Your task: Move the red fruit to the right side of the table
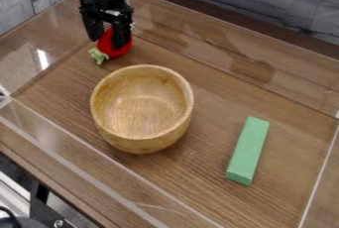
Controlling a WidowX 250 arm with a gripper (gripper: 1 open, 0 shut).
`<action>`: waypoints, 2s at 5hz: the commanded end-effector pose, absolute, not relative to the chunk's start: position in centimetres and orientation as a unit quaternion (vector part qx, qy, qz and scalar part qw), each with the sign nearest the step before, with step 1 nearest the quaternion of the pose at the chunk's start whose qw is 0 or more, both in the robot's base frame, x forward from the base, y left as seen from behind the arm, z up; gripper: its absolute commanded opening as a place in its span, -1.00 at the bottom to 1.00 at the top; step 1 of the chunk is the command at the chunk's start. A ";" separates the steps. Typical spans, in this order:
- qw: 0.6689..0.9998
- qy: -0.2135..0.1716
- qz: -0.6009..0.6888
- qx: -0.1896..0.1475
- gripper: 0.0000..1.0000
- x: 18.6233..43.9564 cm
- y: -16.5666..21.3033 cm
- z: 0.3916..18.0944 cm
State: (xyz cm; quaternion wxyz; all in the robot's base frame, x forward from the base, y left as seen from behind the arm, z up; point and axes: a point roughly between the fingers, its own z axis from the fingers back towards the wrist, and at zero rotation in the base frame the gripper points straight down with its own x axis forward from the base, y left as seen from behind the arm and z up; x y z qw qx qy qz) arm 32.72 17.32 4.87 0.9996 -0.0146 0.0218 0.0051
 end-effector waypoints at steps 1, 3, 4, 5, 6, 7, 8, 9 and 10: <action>1.000 -0.001 0.011 -0.006 1.00 33.1 17.3 6.3; 1.000 -0.001 0.016 -0.006 -1.00 32.5 15.9 6.3; 1.000 -0.019 0.019 -0.008 -1.00 32.6 13.2 8.2; 0.999 -0.034 -0.024 -0.014 -1.00 34.4 11.1 9.5; 0.996 -0.044 -0.069 -0.024 -1.00 36.5 8.6 10.2; 0.991 -0.039 -0.121 -0.035 -1.00 37.4 5.2 9.3; 0.987 -0.040 -0.153 -0.038 -1.00 37.6 0.1 9.4; 0.983 -0.034 -0.176 -0.043 -1.00 37.4 -4.9 8.4; 0.983 -0.029 -0.178 -0.047 -1.00 37.2 -8.3 6.7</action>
